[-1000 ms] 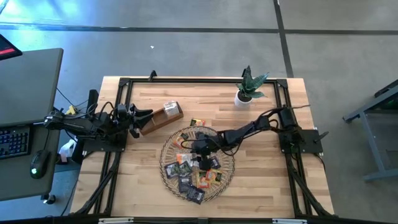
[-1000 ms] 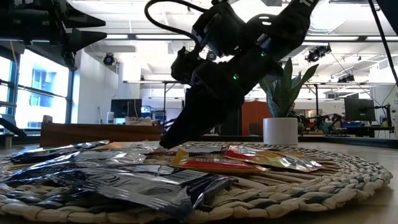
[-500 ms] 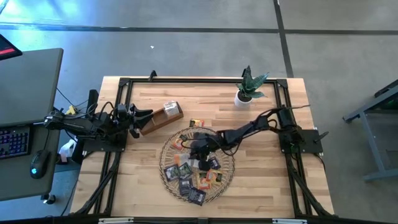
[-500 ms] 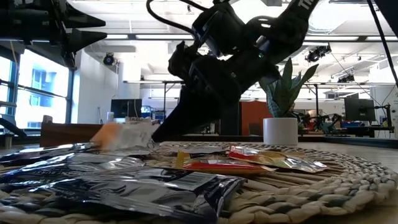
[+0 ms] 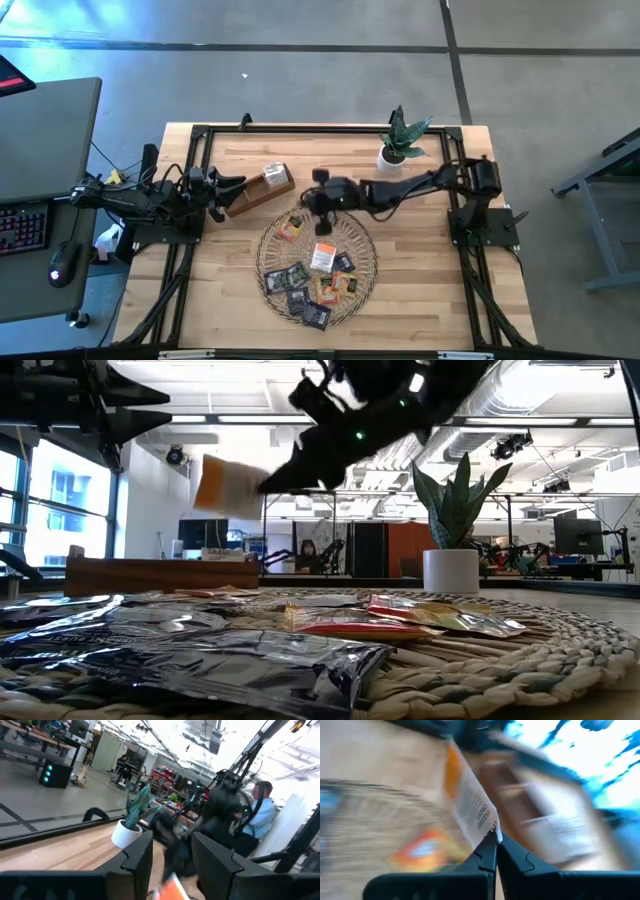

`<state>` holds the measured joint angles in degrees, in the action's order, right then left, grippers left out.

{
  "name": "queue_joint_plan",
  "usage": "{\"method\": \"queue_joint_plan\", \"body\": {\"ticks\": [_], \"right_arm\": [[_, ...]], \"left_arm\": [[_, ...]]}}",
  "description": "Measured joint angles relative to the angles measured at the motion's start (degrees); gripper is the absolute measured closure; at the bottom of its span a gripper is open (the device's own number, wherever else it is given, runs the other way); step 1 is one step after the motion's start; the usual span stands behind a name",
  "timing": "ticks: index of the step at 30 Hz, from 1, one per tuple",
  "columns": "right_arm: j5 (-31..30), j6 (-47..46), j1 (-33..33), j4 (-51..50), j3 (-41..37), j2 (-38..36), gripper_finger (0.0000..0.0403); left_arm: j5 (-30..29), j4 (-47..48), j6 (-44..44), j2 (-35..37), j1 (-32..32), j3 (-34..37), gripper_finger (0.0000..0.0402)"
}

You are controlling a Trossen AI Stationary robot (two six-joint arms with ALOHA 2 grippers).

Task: Pick & Place Tea
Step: Put the left white tea bag into the right compartment of the wooden organizer

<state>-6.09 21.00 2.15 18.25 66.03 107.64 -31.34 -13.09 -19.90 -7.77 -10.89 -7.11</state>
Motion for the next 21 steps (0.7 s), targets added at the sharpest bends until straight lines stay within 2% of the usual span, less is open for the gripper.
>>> {"method": "queue_joint_plan", "body": {"ticks": [2,5,10,17,21], "right_arm": [[-2.92,5.56,1.13,-3.02,3.12,0.15,0.0401],[-3.38,13.37,2.98,-13.58,10.54,2.52,0.0401],[-8.18,22.89,5.77,-29.02,23.90,6.79,0.0402],[-10.81,33.26,6.01,-37.63,34.64,13.36,0.0402],[-18.13,39.76,4.66,-38.88,36.84,18.24,0.0403]], "left_arm": [[-1.06,0.01,0.39,0.00,-0.01,0.00,0.0266],[-3.53,0.05,0.54,0.01,0.01,0.00,0.0266],[-4.65,0.01,0.54,0.00,0.01,0.00,0.0266],[-5.20,0.15,0.55,0.01,0.01,0.00,0.0266],[-5.13,1.02,0.54,0.00,0.01,0.00,0.0266]]}}
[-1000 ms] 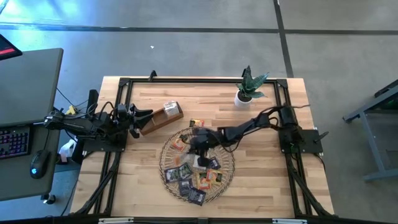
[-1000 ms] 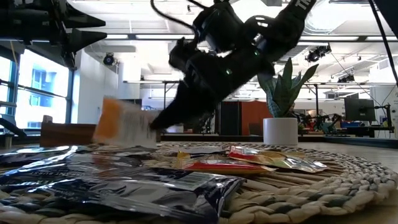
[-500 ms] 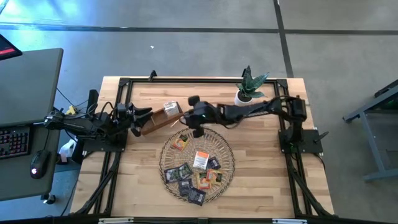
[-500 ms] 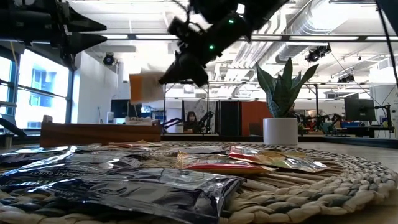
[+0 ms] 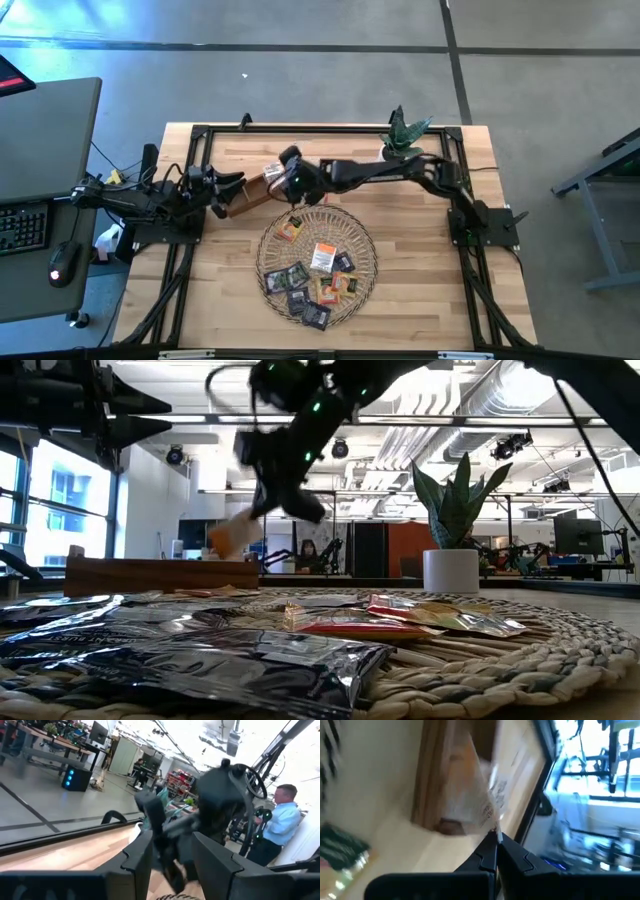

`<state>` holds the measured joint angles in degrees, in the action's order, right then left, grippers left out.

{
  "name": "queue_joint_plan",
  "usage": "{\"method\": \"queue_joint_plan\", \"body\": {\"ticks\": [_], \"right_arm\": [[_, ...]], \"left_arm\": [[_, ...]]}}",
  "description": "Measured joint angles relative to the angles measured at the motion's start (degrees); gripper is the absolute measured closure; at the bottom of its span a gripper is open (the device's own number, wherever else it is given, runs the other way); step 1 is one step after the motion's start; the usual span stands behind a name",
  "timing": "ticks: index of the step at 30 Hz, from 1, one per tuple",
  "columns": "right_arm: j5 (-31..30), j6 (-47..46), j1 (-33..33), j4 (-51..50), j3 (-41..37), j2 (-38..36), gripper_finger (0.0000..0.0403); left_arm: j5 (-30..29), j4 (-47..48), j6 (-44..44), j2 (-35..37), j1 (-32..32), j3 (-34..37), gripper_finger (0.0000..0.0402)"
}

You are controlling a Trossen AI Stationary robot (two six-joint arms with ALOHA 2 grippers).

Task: Pick & Place Tea
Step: Put the left white tea bag into the right compartment of the wooden organizer

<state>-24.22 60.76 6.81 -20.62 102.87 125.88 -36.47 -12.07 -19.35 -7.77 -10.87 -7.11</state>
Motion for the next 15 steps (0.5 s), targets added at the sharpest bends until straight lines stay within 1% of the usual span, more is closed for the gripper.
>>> {"method": "queue_joint_plan", "body": {"ticks": [3,5,12,15], "right_arm": [[-5.99,4.92,-0.72,0.36,1.65,2.85,0.0403],[-7.80,7.49,-0.91,0.71,2.38,3.99,0.0403],[-8.45,14.06,-0.83,1.87,4.81,4.39,0.0403],[-7.15,17.33,-0.85,1.79,5.91,4.35,0.0403]], "left_arm": [[0.00,0.52,0.02,0.00,0.00,0.00,0.0266],[0.00,0.50,0.02,0.02,0.00,0.00,0.0266],[-0.14,0.93,0.02,0.01,0.00,0.00,0.0266],[-0.52,1.11,0.01,0.01,0.00,0.00,0.0266]]}}
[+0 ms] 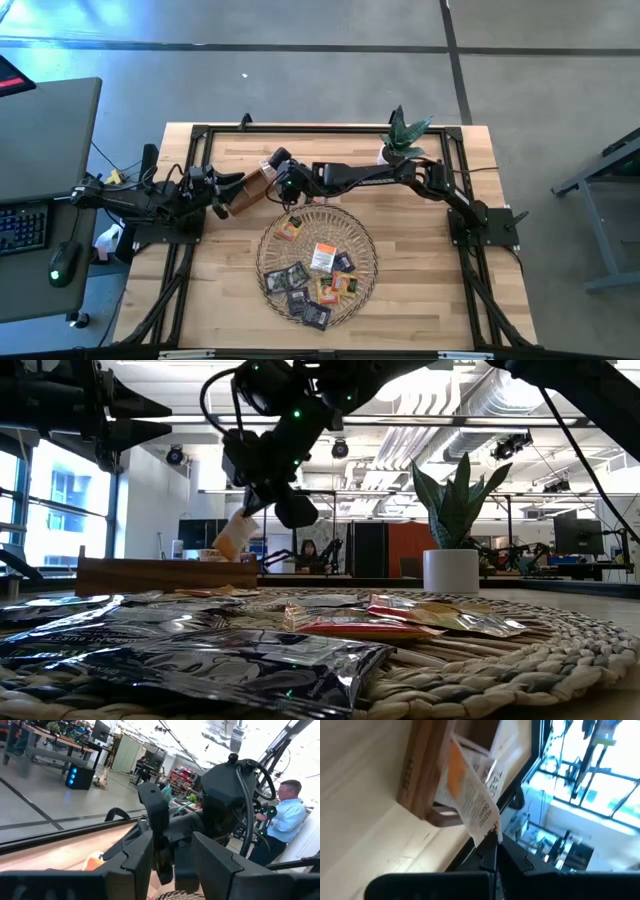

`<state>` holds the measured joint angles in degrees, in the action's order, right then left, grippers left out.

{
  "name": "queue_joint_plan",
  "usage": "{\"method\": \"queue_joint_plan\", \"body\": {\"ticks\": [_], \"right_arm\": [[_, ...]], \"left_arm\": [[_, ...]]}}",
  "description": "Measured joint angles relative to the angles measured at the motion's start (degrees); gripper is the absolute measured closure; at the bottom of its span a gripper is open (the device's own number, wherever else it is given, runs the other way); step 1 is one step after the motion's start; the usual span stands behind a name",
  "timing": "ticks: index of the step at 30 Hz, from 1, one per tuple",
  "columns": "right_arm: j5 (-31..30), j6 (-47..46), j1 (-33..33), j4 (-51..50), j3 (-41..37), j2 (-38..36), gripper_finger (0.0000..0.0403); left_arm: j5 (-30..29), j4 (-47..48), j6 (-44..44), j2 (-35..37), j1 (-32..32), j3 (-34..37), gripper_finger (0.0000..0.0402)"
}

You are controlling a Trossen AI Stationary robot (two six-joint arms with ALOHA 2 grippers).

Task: Pick & Place Tea
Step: Put the left white tea bag into the right compartment of the wooden organizer

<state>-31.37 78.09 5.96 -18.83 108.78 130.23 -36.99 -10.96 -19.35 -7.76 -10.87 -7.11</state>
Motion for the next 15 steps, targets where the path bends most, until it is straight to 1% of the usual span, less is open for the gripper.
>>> {"method": "queue_joint_plan", "body": {"ticks": [5,10,15], "right_arm": [[0.43,3.45,0.00,-0.27,0.23,0.00,0.0403],[3.62,1.44,0.11,-2.00,0.23,0.00,0.0403],[4.99,0.35,0.55,-1.50,0.24,0.00,0.0403]], "left_arm": [[-0.04,0.00,0.01,-0.01,0.00,0.00,0.0266],[-0.07,0.00,0.01,0.00,0.00,0.00,0.0266],[-0.08,0.00,0.00,0.00,0.00,0.00,0.0266]]}}
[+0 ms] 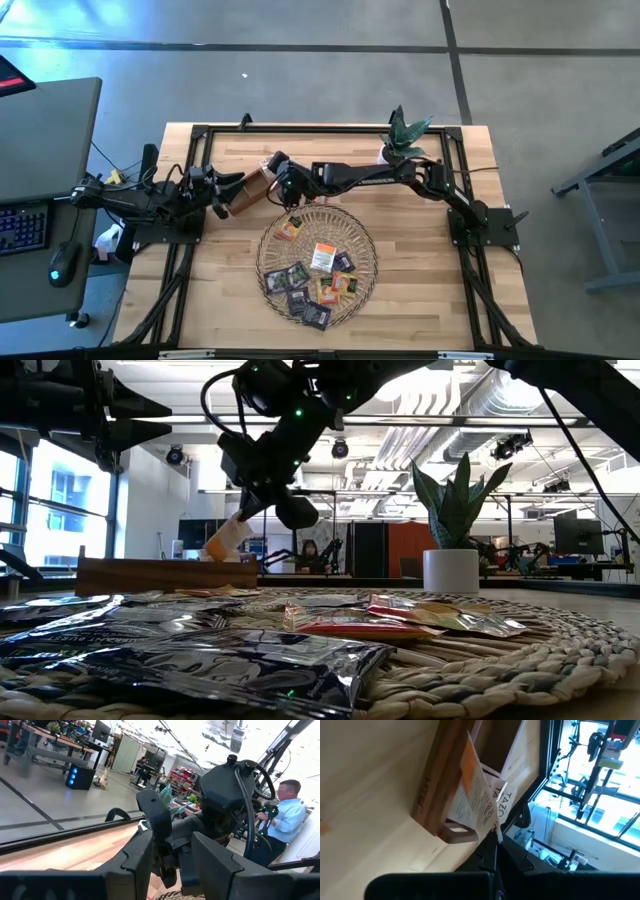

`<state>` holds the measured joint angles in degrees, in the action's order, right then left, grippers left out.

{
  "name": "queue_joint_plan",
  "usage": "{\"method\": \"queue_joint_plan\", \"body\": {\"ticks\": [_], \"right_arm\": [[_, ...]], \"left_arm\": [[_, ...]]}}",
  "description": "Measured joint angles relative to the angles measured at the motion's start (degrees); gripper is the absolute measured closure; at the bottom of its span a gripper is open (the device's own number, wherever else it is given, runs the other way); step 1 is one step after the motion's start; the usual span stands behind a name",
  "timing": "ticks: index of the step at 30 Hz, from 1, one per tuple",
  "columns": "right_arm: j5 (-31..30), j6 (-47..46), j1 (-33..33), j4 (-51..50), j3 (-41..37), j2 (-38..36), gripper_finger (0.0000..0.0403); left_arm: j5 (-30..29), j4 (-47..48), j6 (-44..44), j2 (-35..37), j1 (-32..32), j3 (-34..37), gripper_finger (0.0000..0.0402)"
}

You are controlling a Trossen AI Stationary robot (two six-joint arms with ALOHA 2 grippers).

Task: Pick & Place Tea
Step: Put the left white tea bag into the right compartment of the wooden organizer, then put the white tea bag into the right compartment of the wooden organizer

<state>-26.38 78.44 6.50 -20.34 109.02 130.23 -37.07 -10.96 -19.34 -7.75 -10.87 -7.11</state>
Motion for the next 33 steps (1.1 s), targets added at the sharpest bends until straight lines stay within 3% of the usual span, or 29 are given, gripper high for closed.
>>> {"method": "queue_joint_plan", "body": {"ticks": [9,27,33], "right_arm": [[-2.83,-4.57,2.37,1.73,0.00,0.00,0.0387],[5.59,-8.65,3.23,5.25,0.00,0.00,0.0316],[1.80,-14.83,2.28,4.72,0.00,-0.19,0.0322]], "left_arm": [[-0.02,0.00,0.01,-0.02,0.00,0.00,0.0266],[-0.03,-0.02,0.00,0.00,0.00,0.00,0.0266],[-0.03,-0.01,0.01,0.01,0.00,0.00,0.0266]]}}
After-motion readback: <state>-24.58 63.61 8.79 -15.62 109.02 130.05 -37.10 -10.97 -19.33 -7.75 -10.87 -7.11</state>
